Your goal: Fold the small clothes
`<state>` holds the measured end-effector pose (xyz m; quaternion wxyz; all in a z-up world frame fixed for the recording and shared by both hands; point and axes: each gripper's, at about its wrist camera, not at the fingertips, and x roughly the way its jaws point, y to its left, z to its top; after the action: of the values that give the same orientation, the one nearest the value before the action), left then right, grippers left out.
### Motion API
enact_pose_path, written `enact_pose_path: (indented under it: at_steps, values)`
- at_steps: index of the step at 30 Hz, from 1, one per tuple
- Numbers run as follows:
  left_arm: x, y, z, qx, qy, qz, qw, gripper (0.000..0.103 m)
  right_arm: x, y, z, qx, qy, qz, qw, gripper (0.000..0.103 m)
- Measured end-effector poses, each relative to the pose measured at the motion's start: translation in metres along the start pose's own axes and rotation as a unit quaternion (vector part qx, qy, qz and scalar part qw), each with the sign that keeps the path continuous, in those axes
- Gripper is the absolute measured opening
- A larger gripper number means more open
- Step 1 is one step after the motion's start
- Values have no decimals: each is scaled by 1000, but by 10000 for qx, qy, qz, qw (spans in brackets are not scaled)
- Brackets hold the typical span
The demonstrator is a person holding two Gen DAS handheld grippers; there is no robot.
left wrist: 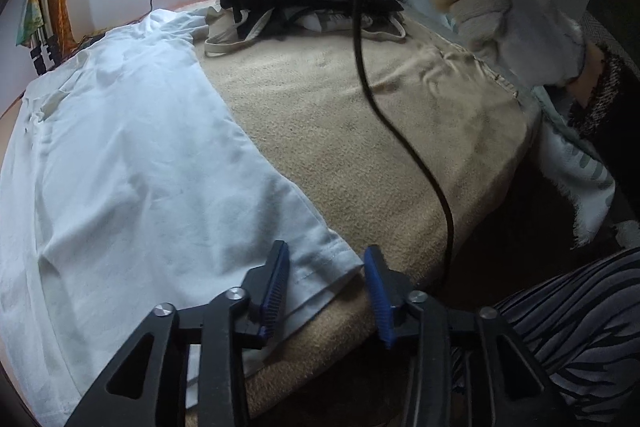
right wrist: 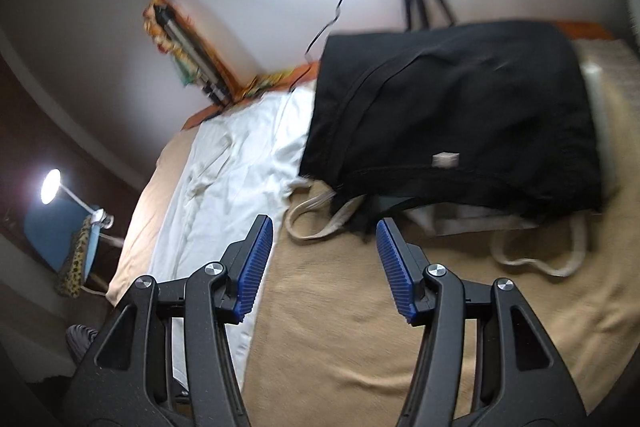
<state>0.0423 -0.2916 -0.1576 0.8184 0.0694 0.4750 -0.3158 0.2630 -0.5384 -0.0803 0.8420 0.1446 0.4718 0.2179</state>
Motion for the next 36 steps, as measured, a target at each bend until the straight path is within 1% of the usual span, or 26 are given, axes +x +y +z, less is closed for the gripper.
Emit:
enact_pose_path:
  at_steps: [1, 3, 5, 7, 8, 9, 13, 14, 16, 19, 22, 23, 24, 25, 26, 28, 29, 30, 32, 34, 36]
  values:
    - [0, 4, 1, -55, -22, -56, 10000, 22, 10, 2, 0, 2, 78, 72, 9999, 57]
    - [1, 15, 2, -237, -15, -343, 9991, 2, 38, 7, 1, 81, 257, 263, 9993, 57]
    - [-2, 26, 4, -550, -5, -636, 9965, 1, 65, 11, 3, 230, 432, 504, 9975, 57]
    - [-10, 34, 4, -887, -71, -883, 9921, 1, 83, 15, 5, 281, 525, 680, 9959, 54]
    - [-14, 37, 5, -1024, -110, -994, 9897, 1, 97, 20, 7, 273, 603, 720, 9952, 50]
    - [-19, 38, 5, -1069, -165, -1035, 9887, 1, 104, 23, 9, 268, 641, 693, 9952, 49]
    - [-33, 39, 7, -1204, -333, -1172, 9852, 1, 135, 26, 17, 473, 818, 381, 9948, 50]
    - [-36, 39, 8, -1204, -380, -1172, 9851, 1, 143, 25, 19, 548, 841, 68, 9949, 50]
    - [-38, 38, 9, -1162, -416, -1166, 9855, 1, 151, 23, 21, 648, 845, -281, 9939, 49]
    - [-38, 36, 8, -1146, -427, -1171, 9856, 1, 156, 22, 25, 919, 620, -322, 9933, 50]
    - [-37, 32, 6, -1111, -451, -1159, 9860, 1, 164, 30, 28, 890, 525, -405, 9938, 50]
    - [-37, 31, 6, -1095, -466, -1152, 9862, 1, 165, 31, 30, 852, 508, -426, 9942, 43]
    - [-37, 31, 6, -1094, -471, -1153, 9862, 1, 170, 34, 31, 780, 526, -472, 9944, 20]
    - [-36, 31, 6, -1096, -476, -1152, 9861, 1, 172, 36, 33, 757, 586, -510, 9941, 8]
    - [-37, 30, 6, -1102, -486, -1159, 9859, 1, 171, 34, 34, 754, 595, -576, 9937, 9]
    - [-43, 29, 5, -1128, -551, -1217, 9846, 1, 163, 41, 39, 709, 433, -633, 9945, 8]
    - [-47, 28, 2, -1120, -614, -1236, 9841, 1, 153, 48, 43, 600, 289, -536, 9963, 8]
    - [-49, 27, 2, -1113, -669, -1252, 9836, 1, 145, 54, 48, 455, 165, -526, 9974, 8]
    - [-49, 26, 0, -1127, -733, -1338, 9818, 1, 134, 65, 53, 156, -10, -642, 9978, 8]
    - [-41, 29, 0, -1127, -689, -1334, 9822, 1, 138, 66, 51, 97, 39, -756, 9971, 8]
    - [-33, 35, -4, -1302, -579, -1420, 9796, 0, 159, 62, 43, 41, 358, -1181, 9923, 8]
